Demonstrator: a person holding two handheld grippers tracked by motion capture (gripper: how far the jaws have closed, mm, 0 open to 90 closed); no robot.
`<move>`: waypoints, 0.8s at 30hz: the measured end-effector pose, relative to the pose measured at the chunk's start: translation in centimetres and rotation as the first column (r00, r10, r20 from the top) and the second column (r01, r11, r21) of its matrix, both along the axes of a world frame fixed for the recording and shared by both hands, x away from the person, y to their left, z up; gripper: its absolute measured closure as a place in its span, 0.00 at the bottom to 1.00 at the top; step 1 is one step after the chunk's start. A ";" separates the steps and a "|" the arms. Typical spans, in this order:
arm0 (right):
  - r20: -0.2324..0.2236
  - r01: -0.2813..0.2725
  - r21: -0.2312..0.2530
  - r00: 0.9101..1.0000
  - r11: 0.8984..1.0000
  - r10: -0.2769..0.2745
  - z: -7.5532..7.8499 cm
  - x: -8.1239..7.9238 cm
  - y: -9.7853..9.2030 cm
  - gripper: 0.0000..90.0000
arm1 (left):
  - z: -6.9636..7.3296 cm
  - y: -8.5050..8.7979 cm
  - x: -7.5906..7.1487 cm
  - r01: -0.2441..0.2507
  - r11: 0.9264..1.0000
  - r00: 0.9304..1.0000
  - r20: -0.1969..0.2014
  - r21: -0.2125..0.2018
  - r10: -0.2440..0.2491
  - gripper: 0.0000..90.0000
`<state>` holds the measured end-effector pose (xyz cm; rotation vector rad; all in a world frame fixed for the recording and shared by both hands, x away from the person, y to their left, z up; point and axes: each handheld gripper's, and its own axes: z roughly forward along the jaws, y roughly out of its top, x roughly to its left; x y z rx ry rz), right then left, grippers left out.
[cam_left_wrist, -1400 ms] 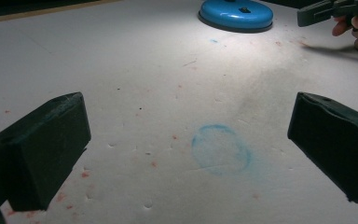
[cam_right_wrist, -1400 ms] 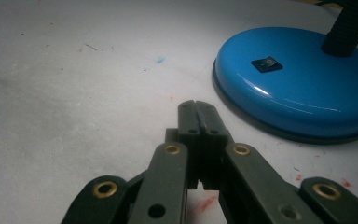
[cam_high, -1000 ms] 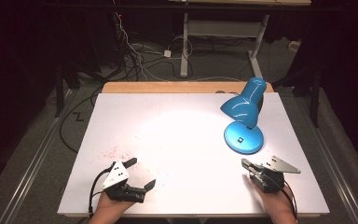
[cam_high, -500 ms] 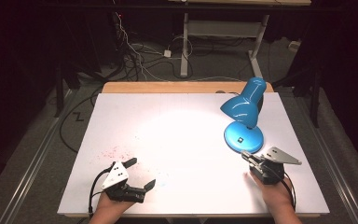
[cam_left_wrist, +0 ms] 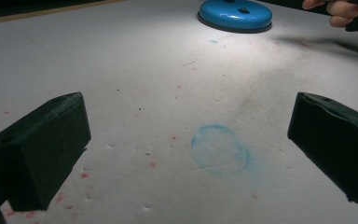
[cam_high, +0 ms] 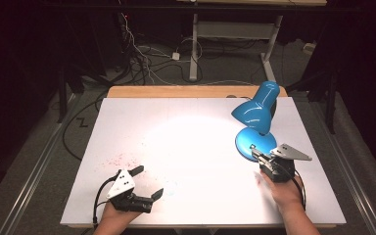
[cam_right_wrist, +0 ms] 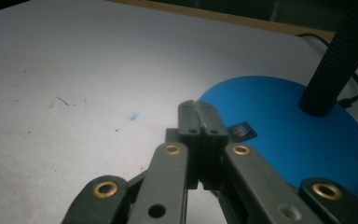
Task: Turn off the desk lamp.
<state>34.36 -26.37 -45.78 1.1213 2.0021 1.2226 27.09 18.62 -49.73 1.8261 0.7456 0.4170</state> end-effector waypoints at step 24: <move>-0.020 0.028 -0.009 0.999 1.000 -0.028 -0.1 3.8 0.1 1.00 | 0.0 0.1 0.0 0.000 1.000 1.000 0.000 -0.007 0.000 0.00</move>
